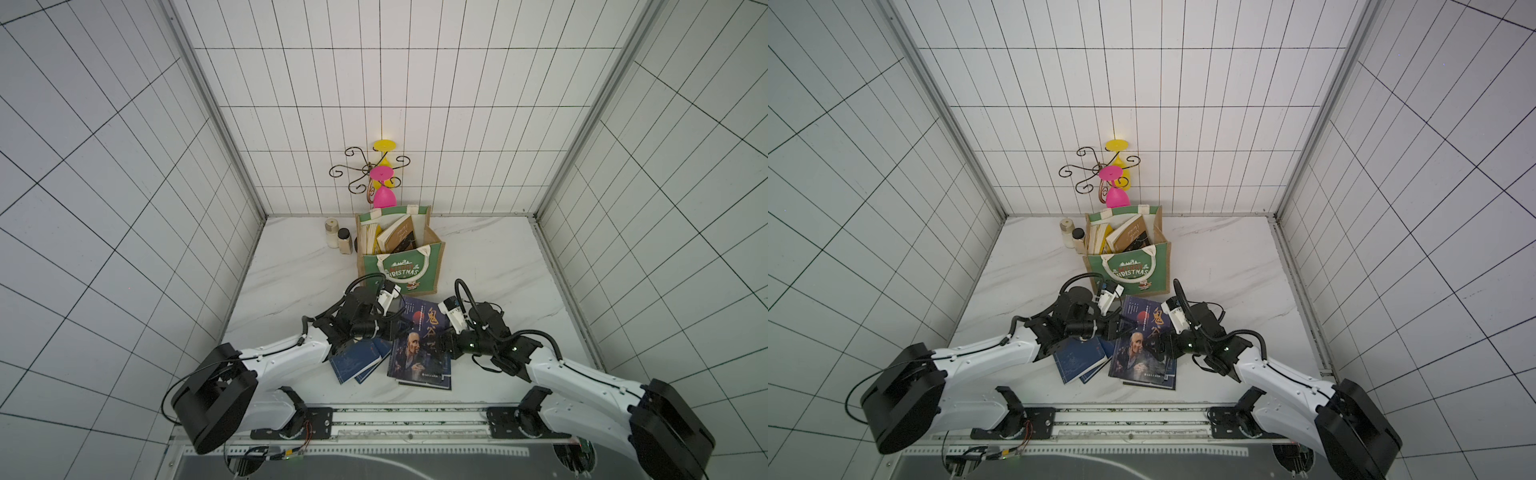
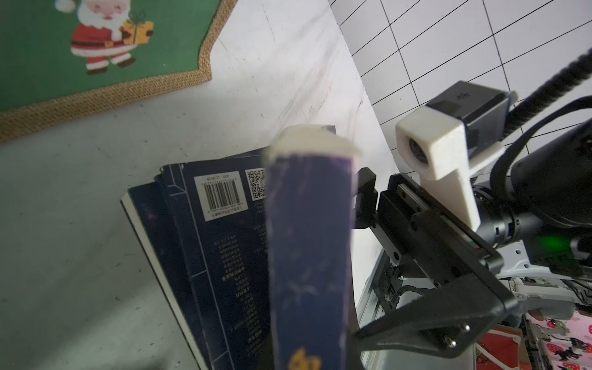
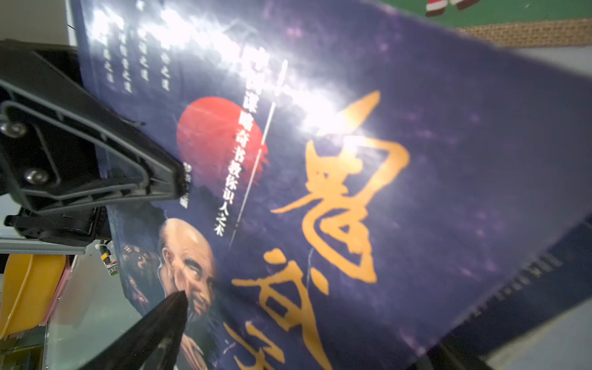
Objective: Put the books into the canvas bag
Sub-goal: Pick up the book from the book.
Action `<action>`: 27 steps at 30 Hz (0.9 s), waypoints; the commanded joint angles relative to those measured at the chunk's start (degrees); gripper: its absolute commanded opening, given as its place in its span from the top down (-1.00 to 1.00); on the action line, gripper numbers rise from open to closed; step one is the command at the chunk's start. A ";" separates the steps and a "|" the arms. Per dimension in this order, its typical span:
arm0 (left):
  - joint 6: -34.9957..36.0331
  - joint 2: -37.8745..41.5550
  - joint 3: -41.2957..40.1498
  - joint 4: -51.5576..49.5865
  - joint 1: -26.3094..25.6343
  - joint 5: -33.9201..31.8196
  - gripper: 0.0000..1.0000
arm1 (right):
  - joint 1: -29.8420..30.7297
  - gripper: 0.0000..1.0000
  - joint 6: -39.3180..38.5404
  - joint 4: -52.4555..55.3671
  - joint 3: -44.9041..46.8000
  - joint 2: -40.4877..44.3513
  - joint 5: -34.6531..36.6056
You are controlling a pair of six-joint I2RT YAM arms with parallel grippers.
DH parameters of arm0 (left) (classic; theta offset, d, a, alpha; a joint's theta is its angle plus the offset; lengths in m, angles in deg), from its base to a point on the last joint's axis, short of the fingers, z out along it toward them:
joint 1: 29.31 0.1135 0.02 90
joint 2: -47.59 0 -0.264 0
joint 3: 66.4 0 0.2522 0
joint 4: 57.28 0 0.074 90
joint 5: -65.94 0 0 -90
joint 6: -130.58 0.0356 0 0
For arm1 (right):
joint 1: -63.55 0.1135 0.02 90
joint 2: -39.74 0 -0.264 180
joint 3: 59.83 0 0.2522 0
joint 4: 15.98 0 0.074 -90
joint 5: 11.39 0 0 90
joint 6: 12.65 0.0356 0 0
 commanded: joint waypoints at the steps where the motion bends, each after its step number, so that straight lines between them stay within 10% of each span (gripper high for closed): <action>1: 4.16 5.73 -0.36 -0.67 1.73 2.71 1.00 | -0.79 -0.98 -0.29 -3.11 3.87 3.24 -2.06; 19: 0.22 27.93 -6.32 12.33 1.68 11.69 1.00 | -2.71 -0.95 5.85 -29.99 5.13 9.04 -19.51; 22: 0.74 27.08 -6.27 12.27 0.95 13.41 1.00 | -2.51 -0.35 7.97 -35.21 4.14 8.40 -21.33; 25: 2.74 26.90 -4.45 6.89 0.03 13.97 1.00 | -2.60 0.87 7.04 -33.98 2.20 7.89 -23.95; 27: 4.09 26.96 -2.82 2.38 -0.97 13.03 1.00 | -2.61 1.00 5.56 -31.38 1.26 7.90 -26.31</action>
